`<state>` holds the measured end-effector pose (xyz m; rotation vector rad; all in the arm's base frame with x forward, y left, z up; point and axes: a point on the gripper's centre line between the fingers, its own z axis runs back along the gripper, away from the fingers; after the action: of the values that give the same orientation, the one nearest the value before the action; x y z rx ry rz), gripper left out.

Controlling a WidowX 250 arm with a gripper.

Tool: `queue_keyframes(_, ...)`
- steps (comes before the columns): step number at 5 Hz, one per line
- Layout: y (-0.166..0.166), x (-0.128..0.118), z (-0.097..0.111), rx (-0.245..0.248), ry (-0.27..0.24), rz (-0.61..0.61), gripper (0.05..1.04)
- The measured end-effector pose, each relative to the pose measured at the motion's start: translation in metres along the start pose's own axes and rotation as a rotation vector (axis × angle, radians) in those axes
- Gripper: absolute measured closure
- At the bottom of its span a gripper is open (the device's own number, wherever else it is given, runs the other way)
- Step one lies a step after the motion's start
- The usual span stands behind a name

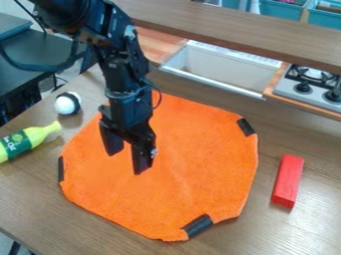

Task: Picking a ball and took on the cloth

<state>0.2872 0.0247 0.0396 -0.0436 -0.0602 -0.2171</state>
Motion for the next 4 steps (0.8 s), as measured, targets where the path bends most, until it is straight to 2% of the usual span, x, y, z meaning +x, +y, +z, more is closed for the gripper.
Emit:
queue_keyframes(1, -0.001, -0.003, -0.009, -0.007, 0.022, -0.004, 0.085)
queue_keyframes(2, -0.012, 0.008, -0.020, 0.030, -0.027, -0.135, 0.085)
queue_keyframes(3, -0.002, 0.011, -0.018, 0.084, -0.035, -0.167, 0.085)
queue_keyframes(4, 0.018, 0.012, -0.007, 0.088, -0.060, -0.114, 0.085)
